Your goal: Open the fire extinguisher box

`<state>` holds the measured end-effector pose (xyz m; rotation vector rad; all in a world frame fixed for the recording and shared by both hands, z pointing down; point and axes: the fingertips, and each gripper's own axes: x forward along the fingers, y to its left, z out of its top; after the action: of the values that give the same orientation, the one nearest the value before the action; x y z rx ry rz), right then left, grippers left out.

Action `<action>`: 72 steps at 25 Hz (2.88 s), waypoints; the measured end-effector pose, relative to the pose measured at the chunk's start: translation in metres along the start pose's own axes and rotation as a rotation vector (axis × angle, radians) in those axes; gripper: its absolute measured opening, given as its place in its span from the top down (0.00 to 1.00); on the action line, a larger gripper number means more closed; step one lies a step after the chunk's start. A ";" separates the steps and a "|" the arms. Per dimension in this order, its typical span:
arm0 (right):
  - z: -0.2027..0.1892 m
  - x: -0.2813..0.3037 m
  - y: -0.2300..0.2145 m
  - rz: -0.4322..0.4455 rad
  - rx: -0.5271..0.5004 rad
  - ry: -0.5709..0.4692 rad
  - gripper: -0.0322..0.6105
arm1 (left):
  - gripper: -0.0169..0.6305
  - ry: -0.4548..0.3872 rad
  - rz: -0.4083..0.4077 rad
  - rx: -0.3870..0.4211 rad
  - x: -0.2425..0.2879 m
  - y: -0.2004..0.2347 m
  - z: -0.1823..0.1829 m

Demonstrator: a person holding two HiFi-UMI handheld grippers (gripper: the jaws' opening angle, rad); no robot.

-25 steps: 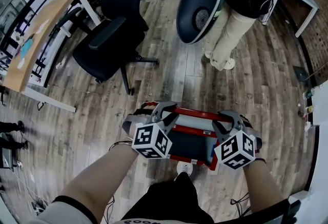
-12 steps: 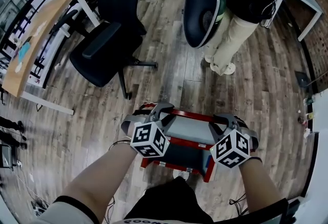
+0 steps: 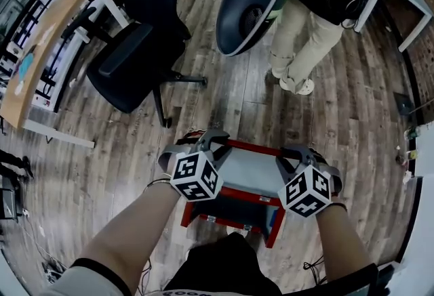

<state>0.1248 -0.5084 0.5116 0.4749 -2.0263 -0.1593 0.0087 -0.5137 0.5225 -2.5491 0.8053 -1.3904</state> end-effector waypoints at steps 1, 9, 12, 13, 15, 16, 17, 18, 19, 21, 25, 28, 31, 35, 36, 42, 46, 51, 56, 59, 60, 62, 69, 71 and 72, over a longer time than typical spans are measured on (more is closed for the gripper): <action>0.000 0.003 -0.001 0.002 0.001 0.000 0.83 | 0.82 0.003 -0.004 -0.008 0.002 0.001 -0.002; -0.009 0.023 -0.009 -0.011 -0.021 -0.002 0.83 | 0.82 0.025 -0.003 -0.061 0.023 0.007 -0.008; -0.011 0.030 -0.012 -0.043 -0.048 -0.003 0.83 | 0.82 0.022 -0.003 -0.083 0.029 0.010 -0.011; -0.011 0.032 -0.013 -0.051 -0.054 -0.002 0.83 | 0.82 0.022 -0.008 -0.084 0.031 0.011 -0.012; -0.014 0.036 -0.015 -0.063 -0.059 0.002 0.83 | 0.82 0.022 -0.023 -0.091 0.035 0.011 -0.013; -0.016 0.037 -0.015 -0.067 -0.058 0.004 0.83 | 0.82 0.023 -0.029 -0.098 0.038 0.011 -0.013; -0.017 0.038 -0.016 -0.069 -0.055 0.004 0.83 | 0.82 0.024 -0.031 -0.106 0.039 0.011 -0.012; -0.018 0.038 -0.018 -0.068 -0.051 0.001 0.83 | 0.82 0.025 -0.028 -0.110 0.040 0.012 -0.012; -0.017 0.038 -0.019 -0.065 -0.046 -0.002 0.83 | 0.82 0.026 -0.023 -0.111 0.040 0.013 -0.011; -0.015 0.036 -0.020 -0.050 -0.035 -0.007 0.83 | 0.82 0.028 -0.012 -0.100 0.039 0.015 -0.010; -0.014 0.031 -0.016 -0.004 -0.002 0.005 0.83 | 0.82 0.053 -0.003 -0.050 0.033 0.011 -0.009; -0.013 0.024 -0.010 0.015 0.007 -0.001 0.83 | 0.82 0.085 0.002 -0.025 0.029 0.008 -0.007; -0.009 0.018 -0.005 0.025 0.003 -0.011 0.80 | 0.82 0.100 0.013 -0.013 0.024 0.008 -0.007; -0.006 0.013 -0.003 0.076 0.067 -0.024 0.80 | 0.82 0.105 0.036 0.000 0.018 0.007 -0.008; -0.006 0.011 -0.004 0.085 0.094 -0.035 0.79 | 0.82 0.105 0.044 -0.008 0.017 0.008 -0.009; -0.011 0.002 -0.006 0.084 0.176 -0.053 0.79 | 0.82 0.106 0.063 -0.088 0.010 0.013 -0.011; -0.012 -0.003 -0.009 0.060 0.153 -0.018 0.79 | 0.82 0.104 0.059 -0.093 0.002 0.011 -0.010; -0.002 -0.021 -0.020 0.003 0.184 -0.039 0.79 | 0.82 0.072 0.077 -0.145 -0.014 0.013 -0.005; 0.028 -0.057 -0.020 -0.025 0.278 -0.132 0.79 | 0.83 -0.020 0.114 -0.302 -0.045 0.018 0.016; 0.063 -0.092 -0.010 0.019 0.398 -0.266 0.79 | 0.89 -0.143 0.100 -0.460 -0.081 0.024 0.047; 0.075 -0.104 -0.007 0.027 0.423 -0.307 0.79 | 0.90 -0.191 0.099 -0.489 -0.097 0.027 0.060; 0.100 -0.129 0.001 0.031 0.451 -0.381 0.80 | 0.91 -0.262 0.119 -0.512 -0.128 0.033 0.081; 0.177 -0.228 0.052 -0.048 0.348 -0.500 0.89 | 0.92 -0.487 0.096 -0.479 -0.261 0.001 0.141; 0.196 -0.257 0.070 -0.093 0.323 -0.524 0.90 | 0.92 -0.550 0.085 -0.444 -0.303 -0.014 0.154; 0.205 -0.270 0.081 -0.101 0.336 -0.545 0.91 | 0.92 -0.578 0.081 -0.433 -0.324 -0.024 0.157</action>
<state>0.0375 -0.3453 0.2159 0.8134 -2.5802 -0.0043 0.0052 -0.3503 0.2012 -2.9444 1.1561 -0.4240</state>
